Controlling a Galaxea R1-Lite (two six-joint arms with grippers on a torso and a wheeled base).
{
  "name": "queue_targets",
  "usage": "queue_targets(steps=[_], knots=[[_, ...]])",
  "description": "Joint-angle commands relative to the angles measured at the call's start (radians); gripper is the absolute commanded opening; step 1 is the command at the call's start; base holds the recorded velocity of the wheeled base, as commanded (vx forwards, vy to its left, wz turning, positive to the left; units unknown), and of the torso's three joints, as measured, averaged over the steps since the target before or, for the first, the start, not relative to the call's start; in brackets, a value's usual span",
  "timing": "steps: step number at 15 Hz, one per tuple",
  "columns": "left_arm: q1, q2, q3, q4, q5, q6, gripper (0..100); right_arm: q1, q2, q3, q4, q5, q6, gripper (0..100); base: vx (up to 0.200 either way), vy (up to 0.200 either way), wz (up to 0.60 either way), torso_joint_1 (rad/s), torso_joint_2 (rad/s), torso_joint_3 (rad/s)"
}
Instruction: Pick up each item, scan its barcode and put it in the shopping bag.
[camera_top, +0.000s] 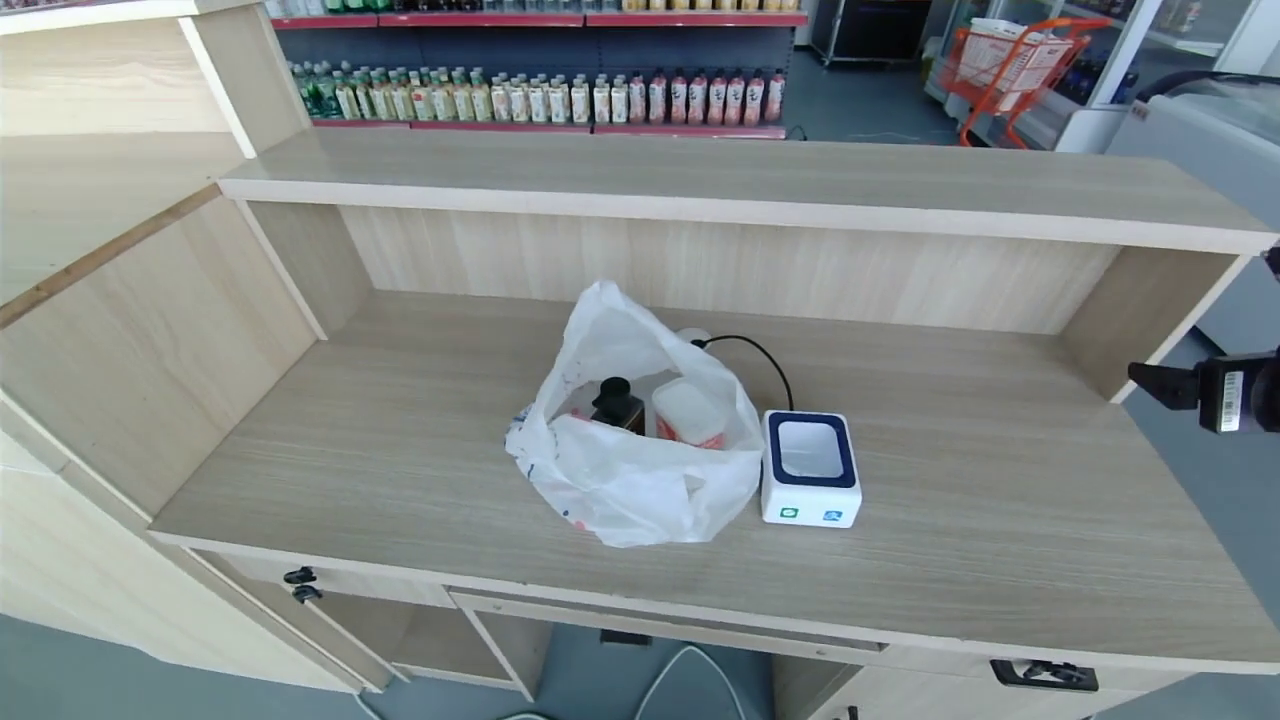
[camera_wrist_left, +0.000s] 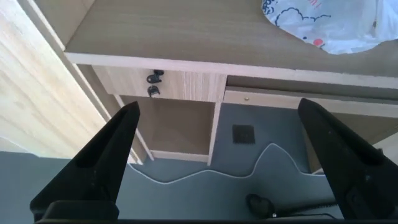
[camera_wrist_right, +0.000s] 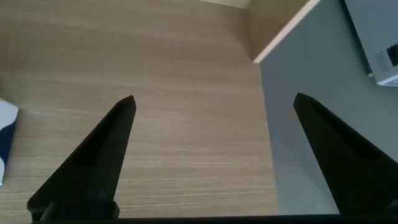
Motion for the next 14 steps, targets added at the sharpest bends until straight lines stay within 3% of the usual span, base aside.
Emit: queue_targets(steps=[1, 3, 4, 6, 8, 11, 13, 14], knots=[[0.001, 0.000, 0.000, -0.001, 0.000, 0.000, 100, 0.001, -0.126, 0.025, 0.109, -0.082, 0.067, 100, 0.000, 0.000, -0.60, -0.012, 0.06, 0.032], [0.001, 0.000, 0.000, -0.001, 0.000, 0.000, 100, 0.018, -0.235, 0.137, 0.114, -0.088, 0.081, 100, 0.000, 0.000, 0.00, 0.000, 0.00, 0.000], [0.001, 0.000, 0.000, -0.001, 0.000, 0.000, 100, 0.049, -0.399, 0.294, 0.088, -0.135, 0.103, 100, 0.000, 0.000, 0.00, 0.000, 0.00, 0.000], [0.001, 0.000, 0.000, -0.001, 0.000, 0.000, 100, 0.073, -0.568, 0.432, 0.059, -0.137, 0.129, 100, 0.000, 0.000, 0.00, 0.000, 0.00, 0.000], [0.001, 0.000, 0.000, -0.001, 0.000, 0.000, 100, 0.113, -0.646, 0.524, 0.054, -0.135, 0.178, 100, 0.000, 0.000, 0.00, 0.000, 0.00, 0.000], [0.001, 0.000, 0.000, -0.001, 0.000, 0.000, 100, 0.187, -0.839, 0.769, -0.021, -0.132, 0.181, 100, 0.000, 0.000, 0.00, 0.000, 0.00, 0.000], [0.001, 0.000, 0.000, -0.001, 0.000, 0.000, 100, 0.205, -1.091, 0.769, 0.303, -0.145, 0.225, 100, 0.000, 0.000, 0.00, 0.000, 0.00, 0.000], [0.001, 0.000, 0.000, -0.001, 0.000, 0.000, 100, 0.210, -1.197, 0.769, 0.347, -0.137, 0.256, 100, 0.000, 0.000, 0.00, 0.000, 0.00, 0.000]])
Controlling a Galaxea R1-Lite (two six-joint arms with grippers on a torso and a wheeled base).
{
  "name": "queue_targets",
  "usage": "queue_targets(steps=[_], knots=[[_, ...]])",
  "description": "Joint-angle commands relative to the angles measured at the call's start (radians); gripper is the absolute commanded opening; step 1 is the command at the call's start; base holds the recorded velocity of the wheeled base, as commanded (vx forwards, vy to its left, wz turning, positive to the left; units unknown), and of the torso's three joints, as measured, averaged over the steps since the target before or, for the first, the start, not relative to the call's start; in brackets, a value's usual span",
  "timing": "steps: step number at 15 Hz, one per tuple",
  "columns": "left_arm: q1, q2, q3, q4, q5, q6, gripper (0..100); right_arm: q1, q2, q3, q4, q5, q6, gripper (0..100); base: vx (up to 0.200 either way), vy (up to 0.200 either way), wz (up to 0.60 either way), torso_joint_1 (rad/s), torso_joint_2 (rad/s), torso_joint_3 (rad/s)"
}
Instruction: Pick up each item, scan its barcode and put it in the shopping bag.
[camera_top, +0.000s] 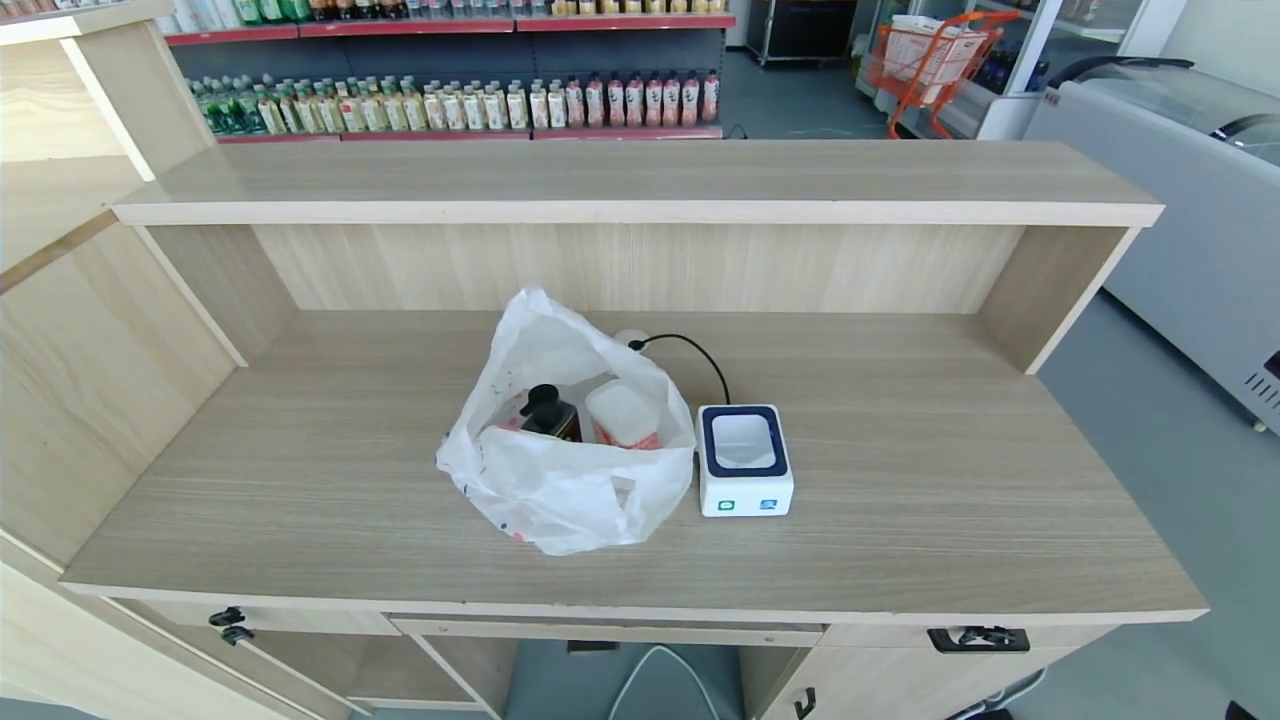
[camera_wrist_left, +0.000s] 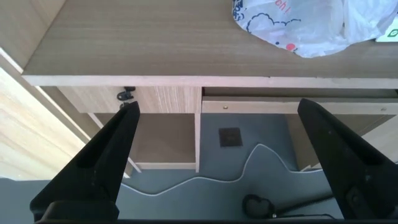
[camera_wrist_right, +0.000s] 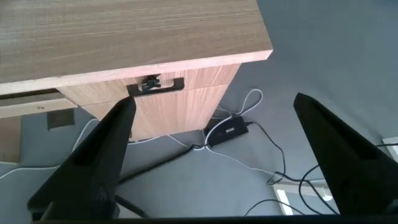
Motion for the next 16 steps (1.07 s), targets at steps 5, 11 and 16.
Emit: queue_targets(steps=[5, 11, 16], knots=[[0.000, 0.000, 0.000, 0.000, 0.000, 0.000, 100, -0.008, -0.458, 0.018, 0.145, 0.171, 0.110, 100, 0.000, 0.000, 0.00, 0.000, 0.00, 0.000], [0.000, 0.000, 0.000, 0.000, 0.000, 0.000, 100, -0.002, -0.477, 0.018, 0.142, 0.160, 0.143, 100, 0.000, 0.000, 0.00, 0.000, 0.00, 0.000], [0.000, 0.000, 0.000, 0.000, 0.000, 0.000, 100, -0.002, -0.477, 0.018, 0.143, 0.160, 0.137, 100, 0.000, 0.000, 0.00, 0.000, 0.00, 0.000]])
